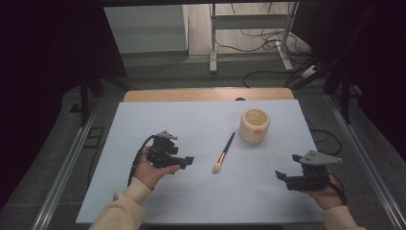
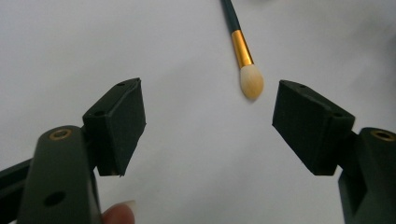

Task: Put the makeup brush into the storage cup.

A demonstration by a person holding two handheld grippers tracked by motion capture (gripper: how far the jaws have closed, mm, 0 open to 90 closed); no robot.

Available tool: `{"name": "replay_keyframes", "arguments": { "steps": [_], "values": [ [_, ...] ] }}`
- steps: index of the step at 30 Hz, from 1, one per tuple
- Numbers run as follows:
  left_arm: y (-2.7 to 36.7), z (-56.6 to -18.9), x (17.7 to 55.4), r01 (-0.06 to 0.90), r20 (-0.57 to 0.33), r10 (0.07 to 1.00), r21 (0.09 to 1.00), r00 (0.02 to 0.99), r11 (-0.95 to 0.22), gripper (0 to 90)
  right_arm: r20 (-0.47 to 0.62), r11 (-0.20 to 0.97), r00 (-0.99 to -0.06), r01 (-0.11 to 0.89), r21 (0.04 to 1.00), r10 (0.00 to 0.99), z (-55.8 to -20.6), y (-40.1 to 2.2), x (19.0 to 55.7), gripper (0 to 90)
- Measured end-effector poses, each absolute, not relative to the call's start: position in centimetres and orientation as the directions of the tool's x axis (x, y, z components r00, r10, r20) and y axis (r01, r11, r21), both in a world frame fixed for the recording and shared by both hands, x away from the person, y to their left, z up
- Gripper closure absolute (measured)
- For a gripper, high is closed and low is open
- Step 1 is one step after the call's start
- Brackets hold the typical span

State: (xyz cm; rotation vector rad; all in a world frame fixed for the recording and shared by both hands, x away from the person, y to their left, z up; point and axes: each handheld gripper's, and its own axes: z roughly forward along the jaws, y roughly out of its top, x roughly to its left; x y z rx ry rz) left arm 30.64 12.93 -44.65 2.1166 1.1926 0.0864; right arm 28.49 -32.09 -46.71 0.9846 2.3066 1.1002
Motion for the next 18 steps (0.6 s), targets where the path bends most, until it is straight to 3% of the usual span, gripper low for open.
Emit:
{"name": "replay_keyframes", "arguments": {
  "steps": [18],
  "values": [
    [10.0, -44.9, 32.3, 0.723, -0.236, 0.765, 0.571, 0.599, -0.390, 26.2, -0.060, 0.448, -0.673, 0.420, 0.789, 0.737, -46.8, -32.0, 28.4, 13.2]
  ]
}}
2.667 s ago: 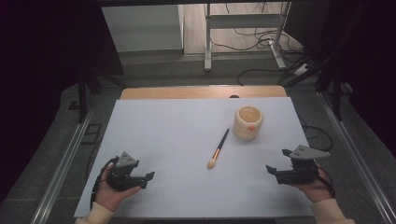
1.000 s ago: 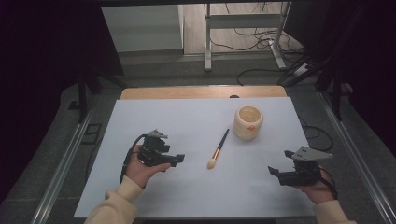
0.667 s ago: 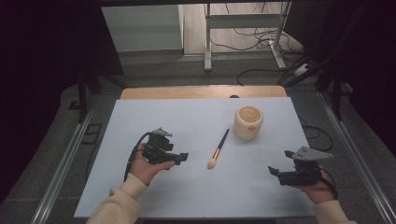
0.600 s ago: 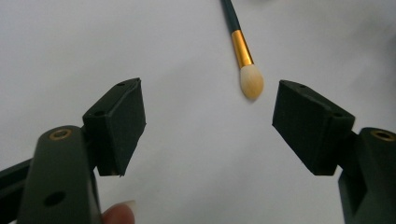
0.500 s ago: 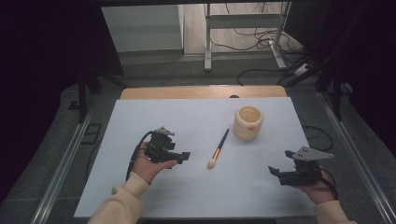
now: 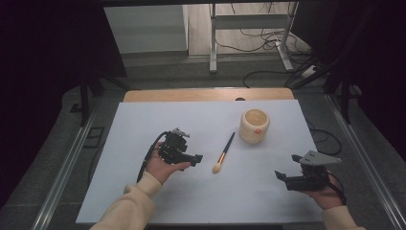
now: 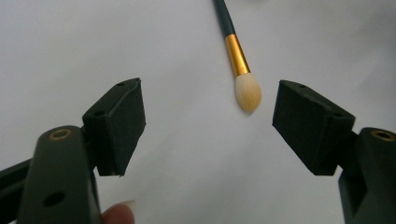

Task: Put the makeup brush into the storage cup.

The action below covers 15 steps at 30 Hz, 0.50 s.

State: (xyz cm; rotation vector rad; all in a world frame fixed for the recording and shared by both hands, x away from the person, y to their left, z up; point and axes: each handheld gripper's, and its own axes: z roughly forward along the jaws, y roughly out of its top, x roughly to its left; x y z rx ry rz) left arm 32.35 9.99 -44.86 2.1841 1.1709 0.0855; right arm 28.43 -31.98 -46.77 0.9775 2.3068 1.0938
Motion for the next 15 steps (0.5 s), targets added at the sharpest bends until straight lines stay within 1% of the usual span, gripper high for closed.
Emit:
{"name": "replay_keyframes", "arguments": {
  "steps": [15],
  "values": [
    [8.5, -45.0, 33.2, 0.719, -0.227, 0.757, 0.559, 0.612, -0.413, 26.2, -0.058, 0.451, -0.674, 0.426, 0.784, 0.736, -46.9, -32.0, 28.5, 13.2]
  ]
}}
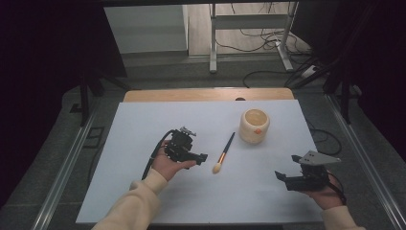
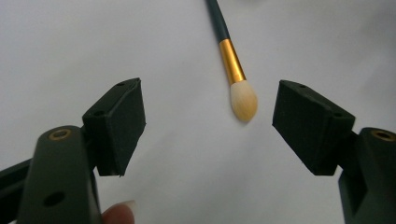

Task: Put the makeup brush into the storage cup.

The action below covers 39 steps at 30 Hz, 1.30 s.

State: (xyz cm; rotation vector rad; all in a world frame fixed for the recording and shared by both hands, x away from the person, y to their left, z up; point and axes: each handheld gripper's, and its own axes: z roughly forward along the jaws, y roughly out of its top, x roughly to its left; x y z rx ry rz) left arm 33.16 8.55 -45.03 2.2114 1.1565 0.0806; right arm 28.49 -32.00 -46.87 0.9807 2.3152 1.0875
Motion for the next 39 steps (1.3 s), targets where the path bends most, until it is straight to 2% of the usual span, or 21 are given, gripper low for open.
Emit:
{"name": "replay_keyframes", "arguments": {
  "steps": [17, 25, 39],
  "values": [
    [7.1, -45.3, 33.7, 0.716, -0.223, 0.748, 0.547, 0.625, -0.435, 26.1, -0.053, 0.452, -0.675, 0.432, 0.780, 0.736, -46.8, -32.1, 28.3, 13.0],
    [6.7, -45.6, 33.9, 0.714, -0.230, 0.741, 0.545, 0.631, -0.438, 26.1, -0.027, 0.379, -0.616, 0.448, 0.810, 0.787, -46.5, -34.6, 26.7, 13.2],
    [3.8, -45.6, 34.3, 0.687, -0.215, 0.717, 0.556, 0.663, -0.468, 26.2, -0.022, 0.384, -0.619, 0.458, 0.802, 0.785, -46.9, -34.9, 26.7, 13.2]
  ]
}}
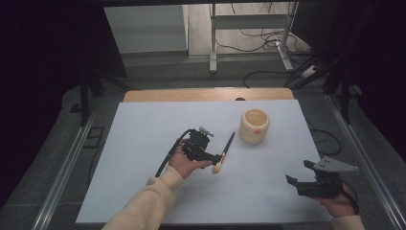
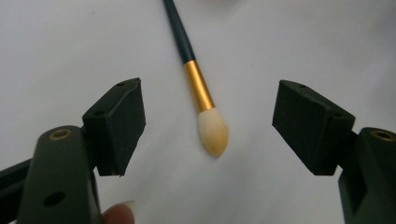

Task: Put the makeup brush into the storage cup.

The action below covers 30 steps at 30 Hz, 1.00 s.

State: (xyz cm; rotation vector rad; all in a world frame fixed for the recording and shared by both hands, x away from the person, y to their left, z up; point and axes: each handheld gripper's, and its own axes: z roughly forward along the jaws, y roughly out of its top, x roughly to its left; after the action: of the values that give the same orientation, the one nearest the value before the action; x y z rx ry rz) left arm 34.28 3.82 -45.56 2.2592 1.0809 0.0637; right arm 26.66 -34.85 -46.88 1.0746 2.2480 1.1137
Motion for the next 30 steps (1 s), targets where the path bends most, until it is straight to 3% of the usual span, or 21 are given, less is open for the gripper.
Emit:
{"name": "replay_keyframes", "arguments": {
  "steps": [30],
  "values": [
    [1.6, -47.1, 36.1, 0.713, -0.206, 0.734, 0.503, 0.647, -0.488, 26.5, -0.024, 0.396, -0.629, 0.459, 0.795, 0.777, -47.1, -34.7, 26.8, 13.2]
  ]
}}
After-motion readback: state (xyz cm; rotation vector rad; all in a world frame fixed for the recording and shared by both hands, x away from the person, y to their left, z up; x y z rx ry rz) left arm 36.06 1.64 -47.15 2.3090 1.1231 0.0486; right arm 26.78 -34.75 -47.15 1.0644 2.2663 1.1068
